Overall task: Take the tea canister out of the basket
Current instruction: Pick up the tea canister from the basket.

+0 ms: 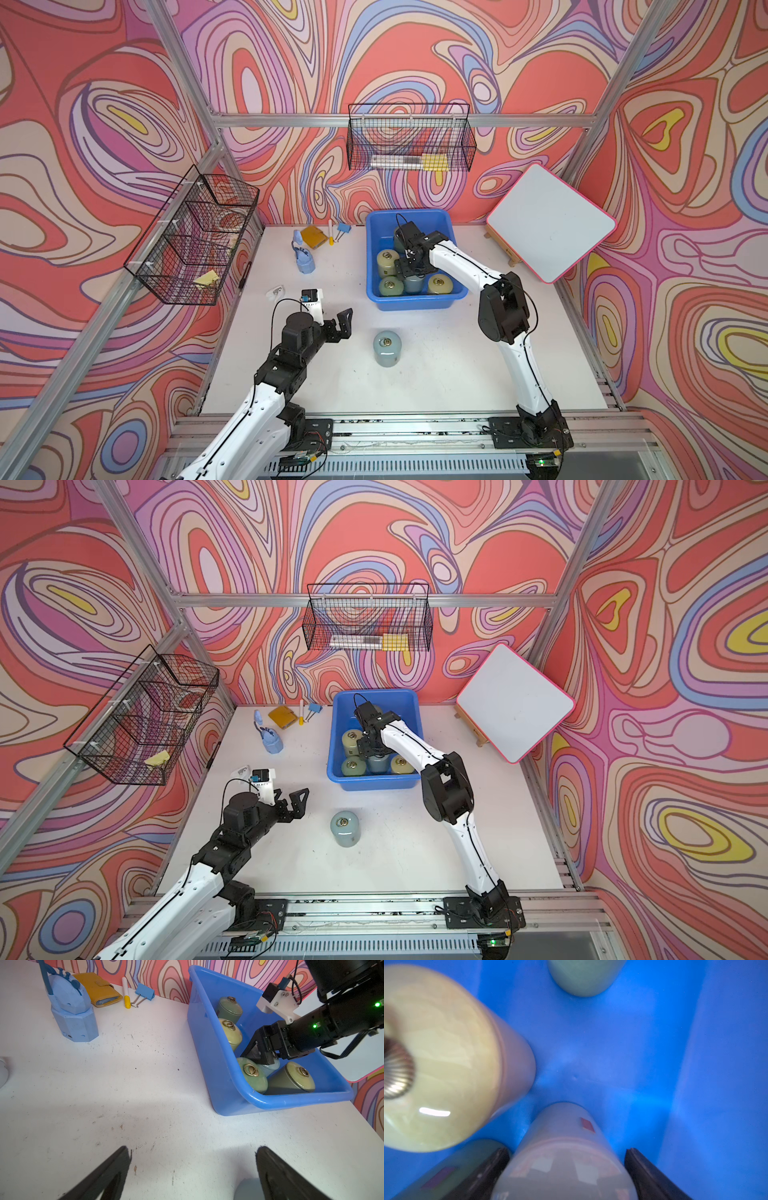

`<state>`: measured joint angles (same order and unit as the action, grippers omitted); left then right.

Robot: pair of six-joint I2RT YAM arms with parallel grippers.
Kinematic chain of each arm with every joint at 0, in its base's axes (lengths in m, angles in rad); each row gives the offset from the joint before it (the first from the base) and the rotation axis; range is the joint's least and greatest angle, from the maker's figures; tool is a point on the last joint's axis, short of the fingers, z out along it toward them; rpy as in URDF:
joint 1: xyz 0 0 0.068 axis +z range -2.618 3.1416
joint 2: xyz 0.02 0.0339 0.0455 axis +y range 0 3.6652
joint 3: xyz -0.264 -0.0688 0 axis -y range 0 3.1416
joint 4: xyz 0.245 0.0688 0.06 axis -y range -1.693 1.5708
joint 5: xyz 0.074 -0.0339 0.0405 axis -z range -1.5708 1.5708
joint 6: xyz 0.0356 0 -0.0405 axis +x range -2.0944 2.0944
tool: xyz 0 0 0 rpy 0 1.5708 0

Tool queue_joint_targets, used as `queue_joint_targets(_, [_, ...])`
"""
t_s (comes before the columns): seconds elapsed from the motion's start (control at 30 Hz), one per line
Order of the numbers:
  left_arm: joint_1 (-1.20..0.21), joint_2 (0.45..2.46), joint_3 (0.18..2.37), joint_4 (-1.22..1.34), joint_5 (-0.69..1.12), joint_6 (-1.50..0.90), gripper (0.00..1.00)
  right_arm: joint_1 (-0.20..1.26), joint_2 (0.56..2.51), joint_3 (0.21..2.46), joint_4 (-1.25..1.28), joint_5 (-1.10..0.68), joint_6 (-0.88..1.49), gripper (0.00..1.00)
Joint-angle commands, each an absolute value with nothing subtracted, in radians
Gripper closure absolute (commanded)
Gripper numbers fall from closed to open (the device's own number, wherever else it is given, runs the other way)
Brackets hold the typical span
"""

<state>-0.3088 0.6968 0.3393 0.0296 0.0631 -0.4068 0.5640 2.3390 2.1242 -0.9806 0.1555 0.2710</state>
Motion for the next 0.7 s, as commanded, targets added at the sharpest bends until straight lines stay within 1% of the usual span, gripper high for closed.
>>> queue_joint_targets(0.0, [-0.311, 0.699, 0.360, 0.027, 0.053, -0.388, 0.01, 0.561, 2.366, 2.131, -0.994, 0.152, 0.267, 0.19])
queue_joint_targets(0.1, [-0.310, 0.703, 0.359, 0.028, 0.052, -0.388, 0.01, 0.562, 2.354, 2.129, -0.993, 0.149, 0.269, 0.28])
queue_joint_targets(0.23, [-0.310, 0.704, 0.360, 0.030, 0.054, -0.387, 0.01, 0.561, 2.328, 2.132, -0.997, 0.166, 0.272, 0.33])
queue_joint_targets(0.67, [-0.310, 0.698, 0.359, 0.026, 0.051, -0.387, 0.01, 0.561, 2.258, 2.230, -1.069, 0.202, 0.269, 0.36])
